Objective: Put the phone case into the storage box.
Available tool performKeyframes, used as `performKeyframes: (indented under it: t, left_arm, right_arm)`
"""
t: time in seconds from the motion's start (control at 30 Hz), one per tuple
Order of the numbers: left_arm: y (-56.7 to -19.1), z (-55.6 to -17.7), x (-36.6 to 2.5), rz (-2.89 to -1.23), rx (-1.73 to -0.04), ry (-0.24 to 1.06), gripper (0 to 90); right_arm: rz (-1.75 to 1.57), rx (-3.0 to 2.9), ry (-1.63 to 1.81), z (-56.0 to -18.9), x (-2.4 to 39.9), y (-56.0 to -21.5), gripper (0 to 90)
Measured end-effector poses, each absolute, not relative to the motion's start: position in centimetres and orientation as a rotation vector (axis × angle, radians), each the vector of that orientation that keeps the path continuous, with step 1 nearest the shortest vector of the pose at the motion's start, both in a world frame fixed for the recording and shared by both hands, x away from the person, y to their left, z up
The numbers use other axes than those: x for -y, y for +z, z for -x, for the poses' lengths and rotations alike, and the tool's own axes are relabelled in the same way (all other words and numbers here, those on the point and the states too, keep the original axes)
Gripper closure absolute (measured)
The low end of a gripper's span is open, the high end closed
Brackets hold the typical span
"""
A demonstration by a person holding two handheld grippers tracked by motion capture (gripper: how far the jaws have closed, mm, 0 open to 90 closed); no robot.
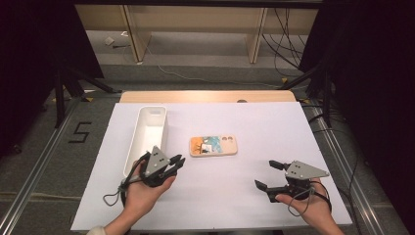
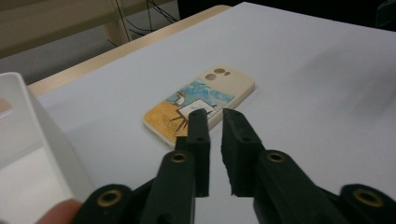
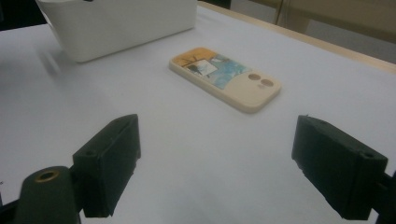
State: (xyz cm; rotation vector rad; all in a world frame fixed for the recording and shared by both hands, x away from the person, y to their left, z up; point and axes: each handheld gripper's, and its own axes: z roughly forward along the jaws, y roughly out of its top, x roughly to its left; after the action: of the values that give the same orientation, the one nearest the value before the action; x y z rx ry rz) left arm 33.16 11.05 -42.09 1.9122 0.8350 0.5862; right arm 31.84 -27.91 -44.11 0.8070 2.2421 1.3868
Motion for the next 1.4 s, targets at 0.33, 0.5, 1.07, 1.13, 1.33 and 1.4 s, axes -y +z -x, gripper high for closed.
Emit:
performKeyframes:
  t: [0.33,0.5,1.07,1.13,1.33,1.4]
  left_arm:
    - [-41.6,-37.7,-7.1,-1.914,-0.909,0.575,90.0]
    - [-41.6,-40.1,-5.4,-1.936,-0.93,0.598,90.0]
    - [-44.3,-48.8,-1.4,-2.057,-1.115,0.663,90.0]
    - [-44.7,-49.6,-1.1,-2.068,-1.139,0.654,90.0]
    - [-46.0,-51.3,-1.2,-2.108,-1.205,0.667,90.0]
    - [-46.4,-51.6,-1.3,-2.119,-1.226,0.667,90.0]
  right_arm:
    - [-0.814,-2.24,1.388,-31.8,27.9,-44.1,16.7]
    - [-0.823,-2.238,1.381,-31.8,27.9,-44.1,16.8]
    - [-0.827,-2.244,1.38,-31.8,27.9,-44.1,17.1]
    - [-0.829,-2.245,1.379,-31.8,27.9,-44.1,17.2]
    - [-0.83,-2.248,1.385,-31.8,28.0,-44.2,17.3]
    - [-0.829,-2.25,1.386,-31.8,28.0,-44.2,17.3]
